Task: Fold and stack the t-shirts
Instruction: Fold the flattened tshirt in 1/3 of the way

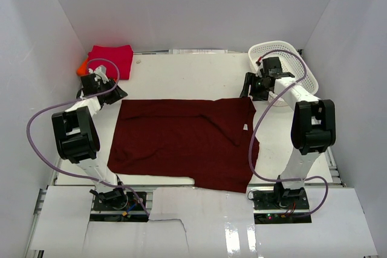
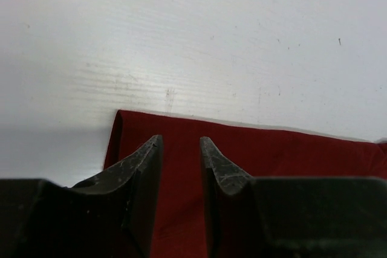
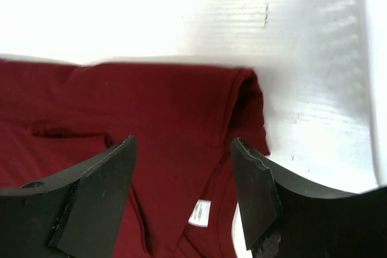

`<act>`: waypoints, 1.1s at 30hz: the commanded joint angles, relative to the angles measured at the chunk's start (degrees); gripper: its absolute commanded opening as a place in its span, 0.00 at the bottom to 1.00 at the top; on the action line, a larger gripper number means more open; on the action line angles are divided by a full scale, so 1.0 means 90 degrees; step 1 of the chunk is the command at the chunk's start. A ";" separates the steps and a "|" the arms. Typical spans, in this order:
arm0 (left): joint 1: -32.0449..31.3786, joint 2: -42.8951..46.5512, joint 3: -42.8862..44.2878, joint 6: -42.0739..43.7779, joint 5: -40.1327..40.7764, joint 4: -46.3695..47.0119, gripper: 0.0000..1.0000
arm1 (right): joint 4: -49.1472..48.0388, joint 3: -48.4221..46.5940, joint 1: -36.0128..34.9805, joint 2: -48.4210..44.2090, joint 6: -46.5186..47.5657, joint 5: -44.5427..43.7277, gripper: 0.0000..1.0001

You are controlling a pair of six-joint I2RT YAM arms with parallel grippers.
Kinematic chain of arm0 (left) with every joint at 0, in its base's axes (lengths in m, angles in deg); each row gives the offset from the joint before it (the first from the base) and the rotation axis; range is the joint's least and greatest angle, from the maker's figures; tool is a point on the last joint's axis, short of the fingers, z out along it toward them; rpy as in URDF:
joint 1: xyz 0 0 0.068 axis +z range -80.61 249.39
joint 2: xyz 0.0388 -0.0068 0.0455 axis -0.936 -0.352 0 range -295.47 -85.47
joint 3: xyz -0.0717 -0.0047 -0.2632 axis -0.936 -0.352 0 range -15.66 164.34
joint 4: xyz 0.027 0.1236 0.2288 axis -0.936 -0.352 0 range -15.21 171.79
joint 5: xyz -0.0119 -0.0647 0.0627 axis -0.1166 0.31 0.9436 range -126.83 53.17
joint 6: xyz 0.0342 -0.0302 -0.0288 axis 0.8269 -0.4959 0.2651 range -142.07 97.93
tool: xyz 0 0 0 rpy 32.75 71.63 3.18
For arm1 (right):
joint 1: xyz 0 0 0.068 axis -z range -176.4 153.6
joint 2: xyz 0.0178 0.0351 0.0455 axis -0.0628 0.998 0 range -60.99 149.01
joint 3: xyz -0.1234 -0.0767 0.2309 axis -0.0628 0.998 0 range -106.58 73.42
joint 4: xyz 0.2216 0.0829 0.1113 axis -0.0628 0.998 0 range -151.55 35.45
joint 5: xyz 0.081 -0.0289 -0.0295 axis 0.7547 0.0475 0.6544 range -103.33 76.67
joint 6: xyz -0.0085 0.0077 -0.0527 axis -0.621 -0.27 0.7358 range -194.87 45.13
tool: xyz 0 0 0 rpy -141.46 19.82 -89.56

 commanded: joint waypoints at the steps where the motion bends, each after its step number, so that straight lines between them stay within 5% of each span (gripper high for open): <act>1: 0.0042 -0.0070 0.0278 0.0123 -0.0075 0.0000 0.41 | -0.0237 -0.0337 0.0055 0.0279 -0.0116 0.0062 0.70; 12: 0.0042 -0.0315 0.0328 0.0045 -0.0192 0.0146 0.41 | -0.0580 -0.0346 0.0075 0.0885 -0.0283 -0.0007 0.64; 24: 0.0032 -0.0881 0.0493 -0.0053 -0.0407 0.0234 0.40 | -0.0638 -0.0727 0.0065 0.1207 -0.0263 -0.0251 0.19; 33: -0.0056 -0.1311 0.0767 -0.0062 -0.0251 0.0215 0.40 | -0.0619 -0.1039 0.0065 0.1490 -0.0214 -0.0192 0.11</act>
